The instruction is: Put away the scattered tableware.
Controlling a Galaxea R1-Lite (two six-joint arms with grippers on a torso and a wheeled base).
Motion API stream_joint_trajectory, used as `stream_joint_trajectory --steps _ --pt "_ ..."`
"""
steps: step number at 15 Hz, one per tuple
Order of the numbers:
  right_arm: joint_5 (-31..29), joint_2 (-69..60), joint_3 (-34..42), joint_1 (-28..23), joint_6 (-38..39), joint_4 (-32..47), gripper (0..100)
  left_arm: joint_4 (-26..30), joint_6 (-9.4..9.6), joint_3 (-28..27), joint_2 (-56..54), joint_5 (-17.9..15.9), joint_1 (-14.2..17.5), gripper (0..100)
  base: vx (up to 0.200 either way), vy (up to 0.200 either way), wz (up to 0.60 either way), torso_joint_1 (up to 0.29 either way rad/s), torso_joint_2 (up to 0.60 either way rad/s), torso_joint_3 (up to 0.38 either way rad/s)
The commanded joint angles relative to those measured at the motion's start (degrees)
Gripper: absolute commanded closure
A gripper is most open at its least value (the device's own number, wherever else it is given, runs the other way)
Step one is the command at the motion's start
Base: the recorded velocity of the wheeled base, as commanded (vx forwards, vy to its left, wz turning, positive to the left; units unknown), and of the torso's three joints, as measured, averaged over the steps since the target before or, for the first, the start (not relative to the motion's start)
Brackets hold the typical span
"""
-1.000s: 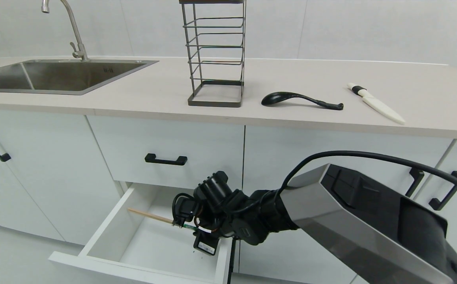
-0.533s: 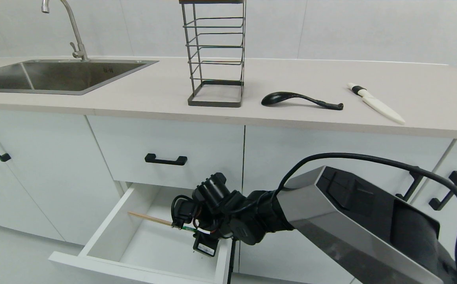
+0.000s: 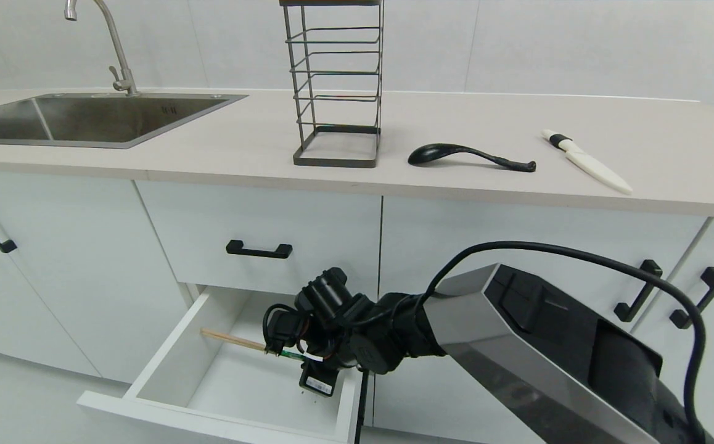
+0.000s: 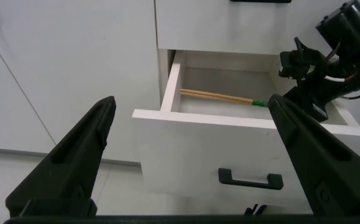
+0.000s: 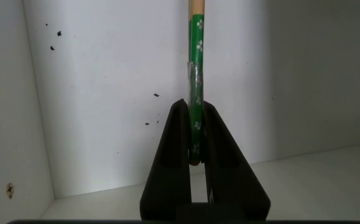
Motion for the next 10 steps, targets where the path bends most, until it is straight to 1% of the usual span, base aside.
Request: stream_joint_trajectory --steps 1,2,3,7,10 --pt "0.1 0.9 -0.2 0.1 -0.2 -0.2 100 0.1 -0.01 0.0 0.1 0.0 0.0 0 0.0 0.0 0.0 0.0 0.0 0.0" --pt "0.1 1.0 -0.4 0.2 -0.2 -0.2 100 0.0 -0.01 0.0 0.1 0.0 0.0 0 0.0 0.0 0.0 0.0 0.0 0.0" --pt "0.1 1.3 -0.5 0.2 -0.2 -0.2 0 0.1 -0.01 0.0 0.1 0.0 0.0 0 0.0 0.0 0.0 0.0 0.0 0.0" --pt "0.3 1.2 -0.6 0.2 -0.1 0.1 0 0.1 -0.01 0.0 0.1 0.0 0.0 0 0.0 0.0 0.0 0.0 0.0 0.0" --pt "0.3 -1.6 -0.5 0.9 -0.1 0.9 0 0.1 -0.01 0.0 0.1 0.0 0.0 0 0.0 0.0 0.0 0.0 0.0 0.0"
